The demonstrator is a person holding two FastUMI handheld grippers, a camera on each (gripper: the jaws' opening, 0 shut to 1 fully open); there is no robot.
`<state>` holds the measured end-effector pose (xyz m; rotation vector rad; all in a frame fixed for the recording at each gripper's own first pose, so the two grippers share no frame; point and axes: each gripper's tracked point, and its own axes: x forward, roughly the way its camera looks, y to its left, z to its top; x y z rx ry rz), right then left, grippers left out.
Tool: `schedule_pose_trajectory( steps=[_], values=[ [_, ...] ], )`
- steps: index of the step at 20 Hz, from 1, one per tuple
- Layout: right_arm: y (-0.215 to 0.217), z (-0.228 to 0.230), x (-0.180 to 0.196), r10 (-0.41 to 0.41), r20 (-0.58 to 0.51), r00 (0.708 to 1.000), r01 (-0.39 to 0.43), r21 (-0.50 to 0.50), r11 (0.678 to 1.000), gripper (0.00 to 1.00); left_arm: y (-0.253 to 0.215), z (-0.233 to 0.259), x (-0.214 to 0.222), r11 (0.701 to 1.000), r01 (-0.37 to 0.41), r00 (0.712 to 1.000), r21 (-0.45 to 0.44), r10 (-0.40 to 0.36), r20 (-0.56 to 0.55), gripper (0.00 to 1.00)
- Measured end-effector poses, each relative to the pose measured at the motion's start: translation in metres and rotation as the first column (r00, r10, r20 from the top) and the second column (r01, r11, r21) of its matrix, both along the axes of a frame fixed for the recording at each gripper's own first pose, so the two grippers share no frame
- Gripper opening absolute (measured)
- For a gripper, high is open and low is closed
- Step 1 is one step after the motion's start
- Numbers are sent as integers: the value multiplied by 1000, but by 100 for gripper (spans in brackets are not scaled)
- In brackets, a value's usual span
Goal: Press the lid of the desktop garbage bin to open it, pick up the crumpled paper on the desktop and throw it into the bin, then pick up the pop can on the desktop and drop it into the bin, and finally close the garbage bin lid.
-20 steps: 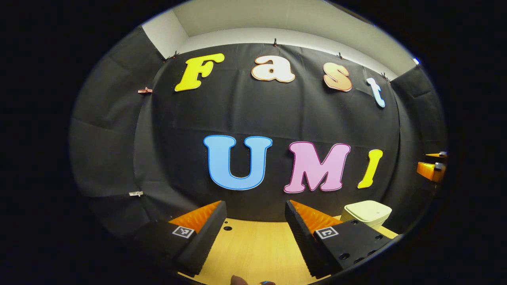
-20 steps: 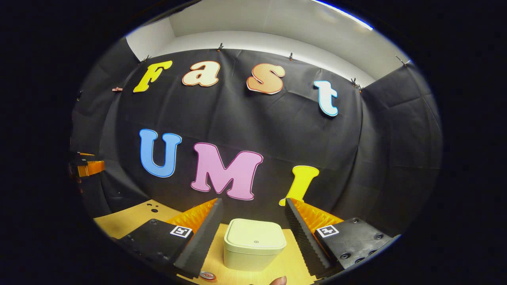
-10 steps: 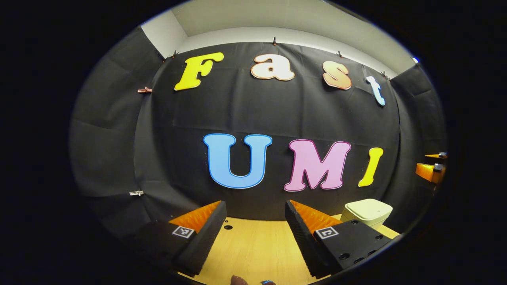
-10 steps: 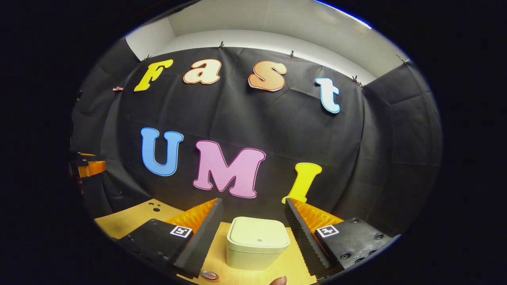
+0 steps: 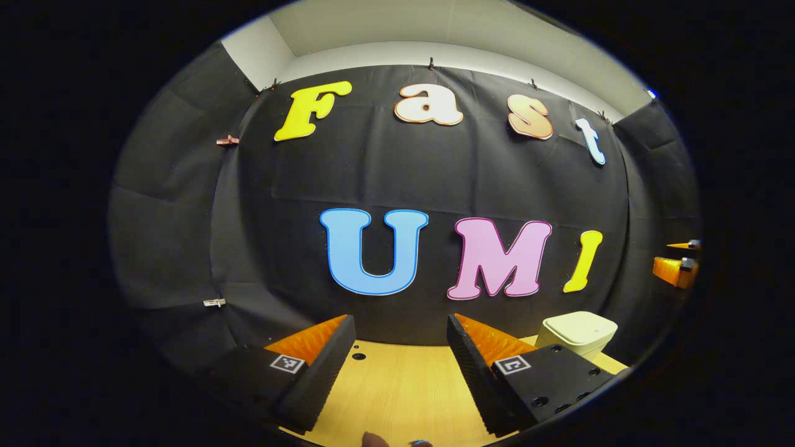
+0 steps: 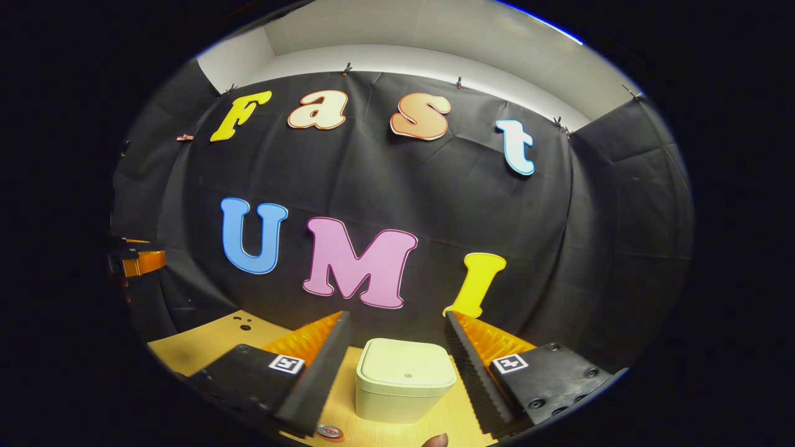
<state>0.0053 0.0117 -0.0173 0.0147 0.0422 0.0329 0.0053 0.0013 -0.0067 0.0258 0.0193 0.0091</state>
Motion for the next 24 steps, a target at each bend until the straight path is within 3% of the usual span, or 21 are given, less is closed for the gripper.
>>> schedule_pose_trajectory(
  steps=[4, 7, 10, 17, 24],
  values=[
    [17, -18, 12, 84, -52, 995, -79, 87, 993, 8, 1, -2, 2, 1000, 6, 1000, -2, -6, -3, 95],
    [-2, -37, 30, 17, -65, 998, -8, 133, 991, 5, 2, -4, 4, 1000, 7, 1000, 6, -7, -6, 95],
    [-11, -75, 58, 7, -119, 993, 11, 145, 989, 5, 1, -4, 6, 1000, 11, 1000, 9, -11, -7, 95],
    [-15, -164, 98, 19, -260, 966, 7, 99, 995, 5, -5, -11, 13, 1000, 21, 1000, 14, -21, -21, 95],
    [-14, -212, 118, 26, -332, 943, -5, 63, 998, 5, -14, -21, 20, 999, 34, 998, -15, -34, -49, 95]
  ],
)
